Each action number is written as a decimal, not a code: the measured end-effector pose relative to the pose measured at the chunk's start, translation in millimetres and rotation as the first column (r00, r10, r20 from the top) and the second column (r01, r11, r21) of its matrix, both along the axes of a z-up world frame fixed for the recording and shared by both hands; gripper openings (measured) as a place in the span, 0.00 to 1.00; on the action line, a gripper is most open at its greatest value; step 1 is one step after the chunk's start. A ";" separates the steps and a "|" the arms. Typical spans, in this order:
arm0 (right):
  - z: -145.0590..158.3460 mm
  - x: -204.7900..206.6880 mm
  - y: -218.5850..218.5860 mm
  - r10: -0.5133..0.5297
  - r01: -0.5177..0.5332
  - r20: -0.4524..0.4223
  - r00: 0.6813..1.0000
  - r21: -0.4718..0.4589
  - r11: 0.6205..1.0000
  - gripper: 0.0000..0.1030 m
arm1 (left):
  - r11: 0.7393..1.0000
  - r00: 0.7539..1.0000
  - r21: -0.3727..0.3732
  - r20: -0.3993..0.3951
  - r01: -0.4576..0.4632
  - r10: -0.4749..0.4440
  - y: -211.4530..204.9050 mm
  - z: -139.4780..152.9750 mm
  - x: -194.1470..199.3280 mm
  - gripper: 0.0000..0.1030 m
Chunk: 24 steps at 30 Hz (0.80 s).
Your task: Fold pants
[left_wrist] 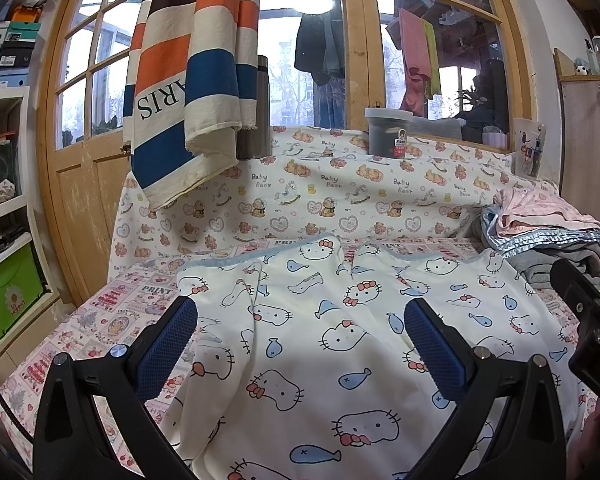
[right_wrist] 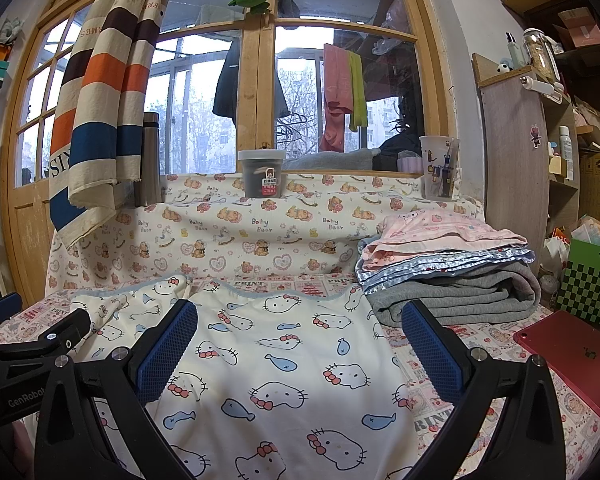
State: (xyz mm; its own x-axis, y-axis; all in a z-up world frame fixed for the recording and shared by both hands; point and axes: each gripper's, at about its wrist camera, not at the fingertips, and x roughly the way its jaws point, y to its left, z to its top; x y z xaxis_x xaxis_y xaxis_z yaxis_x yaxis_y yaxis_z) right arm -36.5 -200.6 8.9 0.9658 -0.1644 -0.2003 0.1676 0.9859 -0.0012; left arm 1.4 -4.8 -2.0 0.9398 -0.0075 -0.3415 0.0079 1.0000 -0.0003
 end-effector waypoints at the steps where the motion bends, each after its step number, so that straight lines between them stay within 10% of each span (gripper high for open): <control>1: 0.0 -0.1 0.0 0.000 0.000 0.000 1.000 0.000 1.000 0.99 | 1.000 1.000 -0.001 -0.001 0.000 0.000 0.2 0.0 0.2 1.00; 24: 0.5 -0.2 -0.1 0.000 0.000 0.000 1.000 0.000 1.000 1.00 | 1.000 1.000 0.000 0.000 -0.003 0.003 0.5 1.1 -1.1 1.00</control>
State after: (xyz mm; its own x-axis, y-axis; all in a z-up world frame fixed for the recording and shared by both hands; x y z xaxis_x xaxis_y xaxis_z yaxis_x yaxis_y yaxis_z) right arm -36.7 -200.7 9.4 0.9659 -0.1640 -0.2003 0.1672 0.9859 -0.0008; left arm 0.3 -4.3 -0.9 0.9397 -0.0046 -0.3419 0.0046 1.0000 -0.0008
